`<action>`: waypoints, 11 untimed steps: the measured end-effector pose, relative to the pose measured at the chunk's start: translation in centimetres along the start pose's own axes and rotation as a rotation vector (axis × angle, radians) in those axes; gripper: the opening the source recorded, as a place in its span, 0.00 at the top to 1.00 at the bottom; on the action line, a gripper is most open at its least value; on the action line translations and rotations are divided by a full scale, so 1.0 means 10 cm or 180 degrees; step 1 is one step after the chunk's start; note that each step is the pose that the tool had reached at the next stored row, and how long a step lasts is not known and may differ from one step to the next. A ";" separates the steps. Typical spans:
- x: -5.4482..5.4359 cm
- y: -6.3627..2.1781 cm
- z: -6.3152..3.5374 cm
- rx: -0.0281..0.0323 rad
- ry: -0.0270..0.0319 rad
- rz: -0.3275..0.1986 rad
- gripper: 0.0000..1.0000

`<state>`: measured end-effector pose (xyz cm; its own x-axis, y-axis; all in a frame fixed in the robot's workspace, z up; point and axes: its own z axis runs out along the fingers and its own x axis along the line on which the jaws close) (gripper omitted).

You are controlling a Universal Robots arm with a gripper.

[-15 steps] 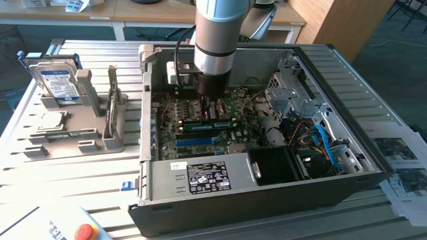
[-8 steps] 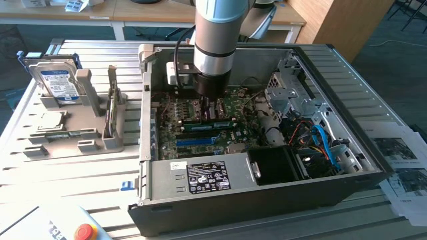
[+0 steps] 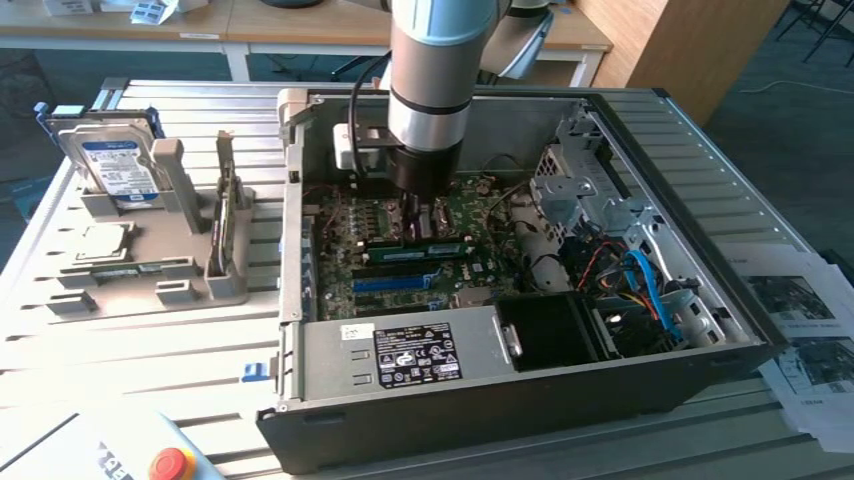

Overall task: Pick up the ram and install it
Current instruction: 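Press down the ram until it locks into place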

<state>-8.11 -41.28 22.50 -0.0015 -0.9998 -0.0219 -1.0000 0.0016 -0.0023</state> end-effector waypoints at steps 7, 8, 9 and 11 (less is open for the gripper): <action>0.00 0.001 -0.110 -0.0003 0.0002 0.0000 0.90; 0.00 0.000 -0.127 -0.0002 0.0002 0.0000 0.90; 0.00 0.000 -0.144 -0.0003 0.0002 0.0000 0.90; 0.00 0.000 -0.177 -0.0004 0.0002 0.0000 0.90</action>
<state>-8.12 -41.29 24.26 -0.0015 -0.9998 -0.0212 -1.0000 0.0015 -0.0012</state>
